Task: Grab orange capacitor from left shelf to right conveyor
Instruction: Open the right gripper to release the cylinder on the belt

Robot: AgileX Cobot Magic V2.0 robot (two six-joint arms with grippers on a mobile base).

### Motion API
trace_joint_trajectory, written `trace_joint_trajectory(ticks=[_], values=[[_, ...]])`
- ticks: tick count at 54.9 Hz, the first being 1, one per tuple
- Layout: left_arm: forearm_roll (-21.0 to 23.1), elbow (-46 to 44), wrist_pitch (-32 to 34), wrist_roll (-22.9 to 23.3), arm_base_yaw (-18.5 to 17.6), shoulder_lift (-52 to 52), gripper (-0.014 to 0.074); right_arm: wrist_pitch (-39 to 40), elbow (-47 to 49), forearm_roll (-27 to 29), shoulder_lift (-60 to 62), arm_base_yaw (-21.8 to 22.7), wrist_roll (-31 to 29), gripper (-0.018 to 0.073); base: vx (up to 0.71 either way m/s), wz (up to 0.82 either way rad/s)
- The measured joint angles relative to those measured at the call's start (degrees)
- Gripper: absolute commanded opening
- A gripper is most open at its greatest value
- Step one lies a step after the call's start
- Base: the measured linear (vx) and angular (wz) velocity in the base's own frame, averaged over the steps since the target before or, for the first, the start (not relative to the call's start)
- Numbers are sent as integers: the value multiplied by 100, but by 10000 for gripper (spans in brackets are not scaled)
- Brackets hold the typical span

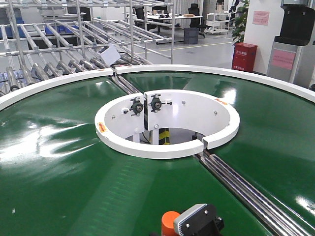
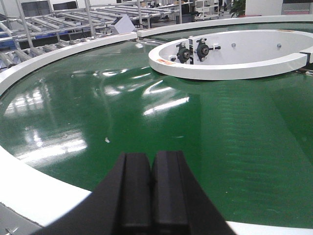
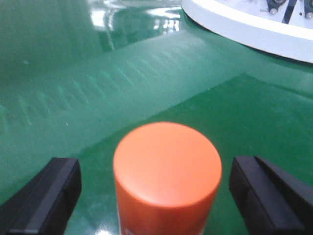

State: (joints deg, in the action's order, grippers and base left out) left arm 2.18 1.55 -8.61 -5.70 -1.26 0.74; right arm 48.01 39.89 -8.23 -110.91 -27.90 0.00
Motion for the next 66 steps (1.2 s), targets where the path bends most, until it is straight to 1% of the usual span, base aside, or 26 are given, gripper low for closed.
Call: trace_joint_trajectory(ticks=[11,18,24,30,37,48,54,61,66], values=[[0,0,0,0,0,0,-6,-772,0,13,605,0,-137,679,0,0],[0,0,0,0,0,0,-6,-1634,0,22,1271,0,-244,671,0,0],[0,0,0,0,0,0,-6,-2522,0,113,1984,0,-281,658,0,0],[0,0,0,0,0,0,-6,-3756,0,281,2834,0,-281,634,0,0],[0,0,0,0,0,0,-6,-4940,0,413,3751,0,-282,592,0,0],[0,0,0,0,0,0,-6,-6544,-19,755,5086,0,-287,532,0,0],[0,0,0,0,0,0,-6,-7190,-19,932,5563,0,-292,512,0,0],[0,0,0,0,0,0,-6,-7848,-19,952,5976,0,-378,490,0,0],[0,0,0,0,0,0,-6,-8148,-25,954,6226,0,-462,477,0,0]])
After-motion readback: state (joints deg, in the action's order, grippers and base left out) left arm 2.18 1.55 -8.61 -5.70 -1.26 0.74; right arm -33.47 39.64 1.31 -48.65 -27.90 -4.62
